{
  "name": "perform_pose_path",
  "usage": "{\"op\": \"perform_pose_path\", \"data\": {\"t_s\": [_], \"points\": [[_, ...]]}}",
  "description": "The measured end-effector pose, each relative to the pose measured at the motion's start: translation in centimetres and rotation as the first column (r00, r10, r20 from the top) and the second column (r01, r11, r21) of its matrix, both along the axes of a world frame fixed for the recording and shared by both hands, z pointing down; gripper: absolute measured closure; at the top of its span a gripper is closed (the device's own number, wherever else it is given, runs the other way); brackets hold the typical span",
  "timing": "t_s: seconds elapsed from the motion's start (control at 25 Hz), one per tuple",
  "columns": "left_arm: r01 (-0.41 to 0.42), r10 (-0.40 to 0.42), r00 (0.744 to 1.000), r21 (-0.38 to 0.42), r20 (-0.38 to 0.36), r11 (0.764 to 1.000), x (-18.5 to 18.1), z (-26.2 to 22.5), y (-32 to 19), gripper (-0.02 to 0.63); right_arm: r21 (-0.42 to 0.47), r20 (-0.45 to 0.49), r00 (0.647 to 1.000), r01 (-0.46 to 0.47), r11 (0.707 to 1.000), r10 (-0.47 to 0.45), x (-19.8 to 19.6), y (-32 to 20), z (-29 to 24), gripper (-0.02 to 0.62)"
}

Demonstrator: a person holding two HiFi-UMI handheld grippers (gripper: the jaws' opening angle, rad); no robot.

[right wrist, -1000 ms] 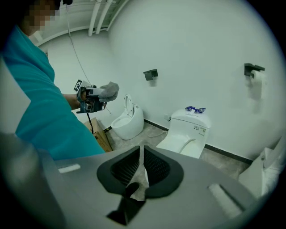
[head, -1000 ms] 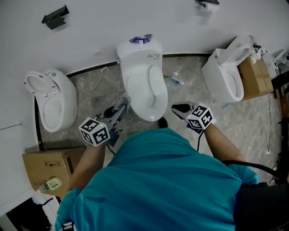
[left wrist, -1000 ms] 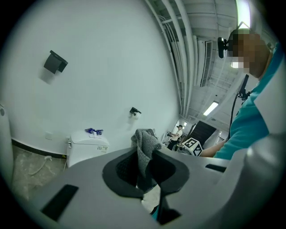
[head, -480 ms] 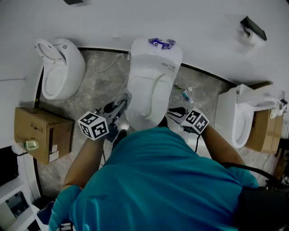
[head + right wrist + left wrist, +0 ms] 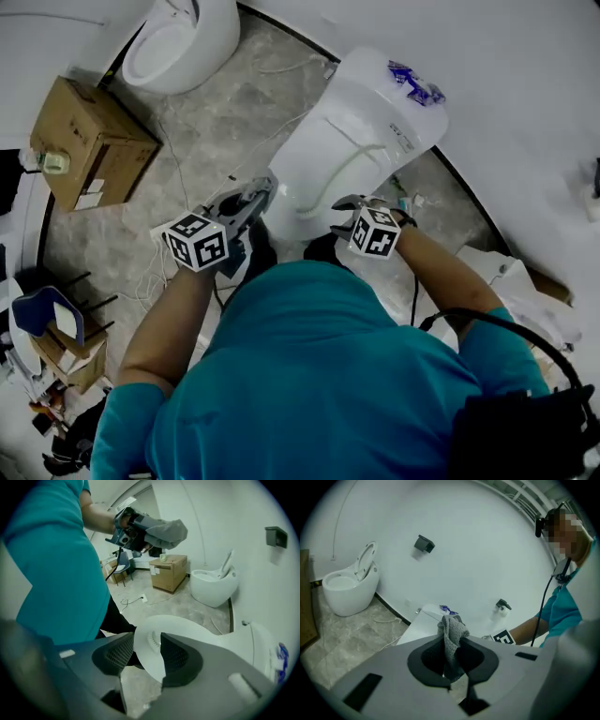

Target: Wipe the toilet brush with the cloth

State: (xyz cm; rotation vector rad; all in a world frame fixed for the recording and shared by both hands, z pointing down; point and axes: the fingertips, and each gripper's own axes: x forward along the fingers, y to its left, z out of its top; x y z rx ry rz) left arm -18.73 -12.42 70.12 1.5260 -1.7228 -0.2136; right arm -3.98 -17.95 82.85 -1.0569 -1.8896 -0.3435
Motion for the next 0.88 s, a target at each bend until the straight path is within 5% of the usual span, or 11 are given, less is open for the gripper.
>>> {"op": "perform_pose_path", "data": {"t_s": [0.24, 0.44, 0.88], "points": [[0.062, -0.066, 0.996, -0.068, -0.057, 0.996, 0.8, 6.4, 3.1, 0.566, 0.079, -0.034, 0.973, 0.230, 0.970, -0.228, -0.6, 4.3, 7.3, 0.370], [0.068, -0.079, 0.992, -0.107, -0.102, 0.992, 1.3, 10.6, 5.3, 0.567, 0.222, -0.070, 0.933, 0.359, 0.907, -0.352, -0.7, 6.0, 14.4, 0.342], [0.101, -0.129, 0.975, -0.155, -0.180, 0.983, 1.2, 16.2, 10.7, 0.566, 0.436, -0.226, 0.881, 0.473, 0.765, -0.416, -0.8, 7.5, 26.6, 0.325]]}}
